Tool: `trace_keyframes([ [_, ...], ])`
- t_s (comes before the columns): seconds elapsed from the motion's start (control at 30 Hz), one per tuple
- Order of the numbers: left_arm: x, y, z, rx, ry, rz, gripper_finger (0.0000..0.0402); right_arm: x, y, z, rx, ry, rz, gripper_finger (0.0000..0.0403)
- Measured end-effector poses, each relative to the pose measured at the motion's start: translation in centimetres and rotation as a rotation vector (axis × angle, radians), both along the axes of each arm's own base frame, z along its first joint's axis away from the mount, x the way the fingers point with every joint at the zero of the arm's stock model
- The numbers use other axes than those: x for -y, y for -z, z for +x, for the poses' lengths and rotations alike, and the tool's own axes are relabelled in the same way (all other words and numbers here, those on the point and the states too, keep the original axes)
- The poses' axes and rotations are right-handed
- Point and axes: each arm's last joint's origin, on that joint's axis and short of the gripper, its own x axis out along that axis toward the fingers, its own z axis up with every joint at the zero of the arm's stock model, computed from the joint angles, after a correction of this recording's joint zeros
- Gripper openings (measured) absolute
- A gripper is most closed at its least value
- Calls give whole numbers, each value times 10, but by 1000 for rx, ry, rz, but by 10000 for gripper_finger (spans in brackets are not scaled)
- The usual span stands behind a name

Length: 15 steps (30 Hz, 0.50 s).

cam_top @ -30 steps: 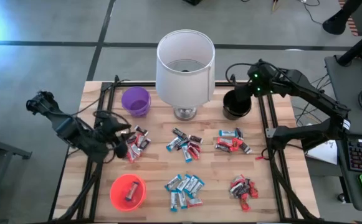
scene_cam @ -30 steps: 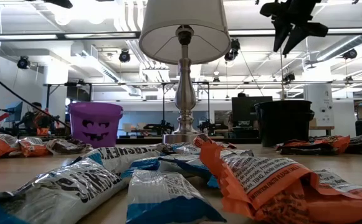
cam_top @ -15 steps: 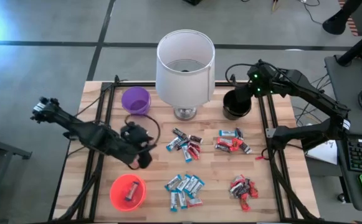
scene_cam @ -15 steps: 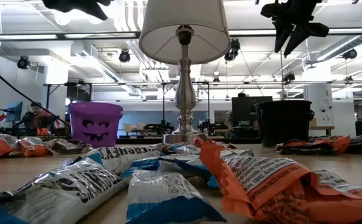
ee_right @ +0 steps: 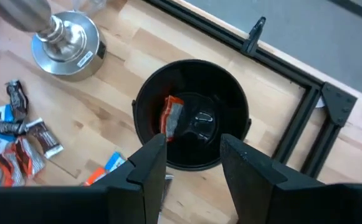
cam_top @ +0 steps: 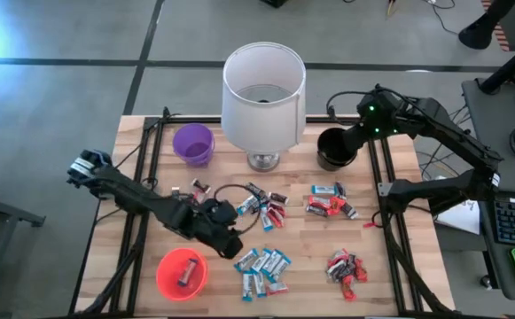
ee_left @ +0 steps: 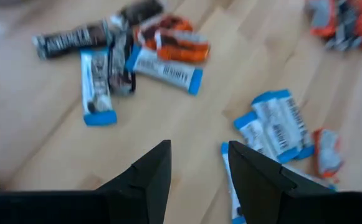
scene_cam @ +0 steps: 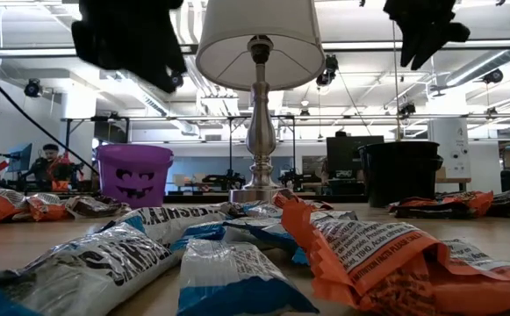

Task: Organize candy in baskets
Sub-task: Put the white chocolate bar into the orange bucket

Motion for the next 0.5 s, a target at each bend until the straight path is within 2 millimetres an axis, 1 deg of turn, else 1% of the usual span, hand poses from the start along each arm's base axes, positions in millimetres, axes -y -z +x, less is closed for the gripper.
trace_keyframes([
  [0.13,7,21,9,-54,9,-3,142,-2,-12,-2,21,-29,-34,144],
  [0.23,12,35,17,-89,58,-59,142,-3,-21,-4,43,-40,-57,144],
  [0.3,17,43,24,-82,93,-101,142,-3,-25,-5,52,-48,-70,144],
  [0.4,24,52,32,-56,117,-140,142,-4,-28,-6,58,-58,-82,144],
  [0.5,27,60,37,-58,126,-166,142,-4,-29,-6,59,-61,-86,144],
])
